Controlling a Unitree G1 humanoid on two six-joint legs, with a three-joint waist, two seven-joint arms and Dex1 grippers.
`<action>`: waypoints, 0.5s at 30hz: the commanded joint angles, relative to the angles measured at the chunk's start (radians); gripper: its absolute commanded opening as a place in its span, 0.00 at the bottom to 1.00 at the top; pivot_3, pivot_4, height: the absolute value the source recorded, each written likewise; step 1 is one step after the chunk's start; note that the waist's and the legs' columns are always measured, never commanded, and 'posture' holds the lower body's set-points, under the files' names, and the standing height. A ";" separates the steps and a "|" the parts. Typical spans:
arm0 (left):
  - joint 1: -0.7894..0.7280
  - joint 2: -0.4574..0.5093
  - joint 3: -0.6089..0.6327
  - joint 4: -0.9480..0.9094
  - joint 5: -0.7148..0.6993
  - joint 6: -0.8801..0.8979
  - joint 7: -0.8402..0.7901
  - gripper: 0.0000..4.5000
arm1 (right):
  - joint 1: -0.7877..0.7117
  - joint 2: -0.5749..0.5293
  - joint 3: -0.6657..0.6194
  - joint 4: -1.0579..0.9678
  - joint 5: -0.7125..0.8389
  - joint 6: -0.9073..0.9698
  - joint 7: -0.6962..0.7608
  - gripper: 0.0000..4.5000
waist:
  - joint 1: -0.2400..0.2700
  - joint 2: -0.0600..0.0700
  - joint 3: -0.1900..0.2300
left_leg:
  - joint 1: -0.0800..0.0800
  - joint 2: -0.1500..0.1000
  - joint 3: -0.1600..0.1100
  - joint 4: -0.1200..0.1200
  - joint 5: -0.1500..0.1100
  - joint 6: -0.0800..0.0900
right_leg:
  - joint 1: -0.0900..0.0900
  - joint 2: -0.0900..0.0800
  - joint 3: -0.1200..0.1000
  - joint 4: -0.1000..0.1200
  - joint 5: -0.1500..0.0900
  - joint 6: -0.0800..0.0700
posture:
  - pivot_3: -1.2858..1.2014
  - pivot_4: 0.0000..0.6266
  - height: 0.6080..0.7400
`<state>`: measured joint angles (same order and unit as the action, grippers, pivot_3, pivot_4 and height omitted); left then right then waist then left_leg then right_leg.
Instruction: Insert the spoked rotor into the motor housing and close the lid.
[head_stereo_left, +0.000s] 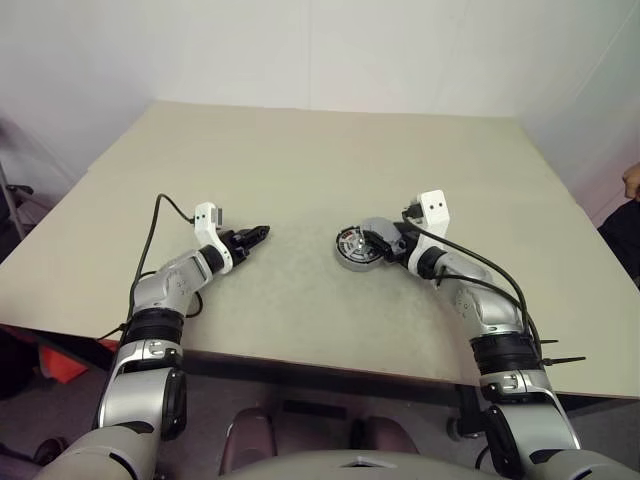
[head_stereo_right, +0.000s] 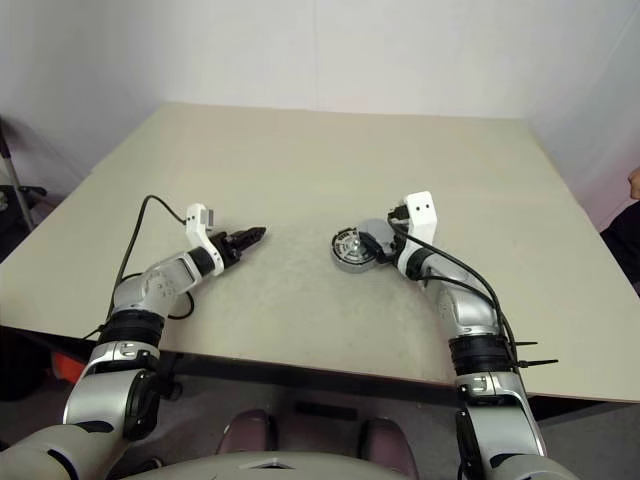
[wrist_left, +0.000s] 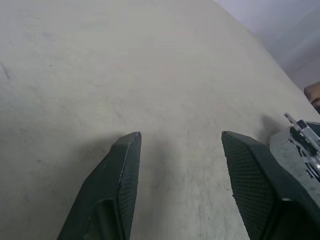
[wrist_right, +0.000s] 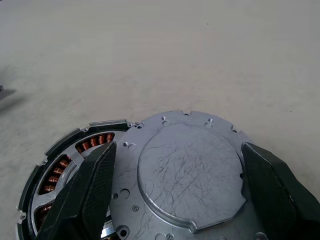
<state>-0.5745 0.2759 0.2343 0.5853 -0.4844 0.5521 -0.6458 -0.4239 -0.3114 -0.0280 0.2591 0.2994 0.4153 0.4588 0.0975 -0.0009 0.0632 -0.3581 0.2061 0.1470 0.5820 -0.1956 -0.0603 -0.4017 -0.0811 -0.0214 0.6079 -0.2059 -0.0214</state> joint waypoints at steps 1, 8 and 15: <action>-0.020 0.010 0.006 -0.019 0.003 -0.016 -0.004 0.60 | -0.019 0.001 -0.019 0.003 -0.007 -0.014 0.001 0.91 | 0.000 0.000 0.000 | 0.000 0.000 0.000 0.000 0.000 0.000 | 0.000 0.000 0.000 0.000 0.000 0.000 | 0.52 0.00 1.00; -0.019 0.011 0.007 -0.019 0.006 -0.019 -0.003 0.60 | -0.014 0.001 -0.015 -0.032 -0.005 -0.010 0.018 0.65 | 0.000 0.000 0.000 | 0.000 0.000 0.000 -0.001 0.000 0.000 | 0.000 0.000 0.000 0.000 0.000 0.000 | 0.52 0.00 1.00; -0.019 0.011 0.007 -0.017 0.008 -0.019 -0.001 0.60 | -0.008 0.009 -0.015 -0.123 0.034 -0.016 0.061 0.65 | 0.000 0.000 0.000 | 0.000 0.000 0.000 -0.001 0.000 0.000 | 0.000 0.000 0.000 0.000 0.000 0.000 | 0.52 0.00 1.00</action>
<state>-0.5745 0.2762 0.2342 0.5857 -0.4803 0.5511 -0.6453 -0.4149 -0.3082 -0.0358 0.2315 0.2994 0.4162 0.4921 0.0973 -0.0008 0.0633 -0.3582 0.2064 0.1470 0.5812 -0.1951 -0.0601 -0.4023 -0.0810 -0.0217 0.6076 -0.2057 -0.0217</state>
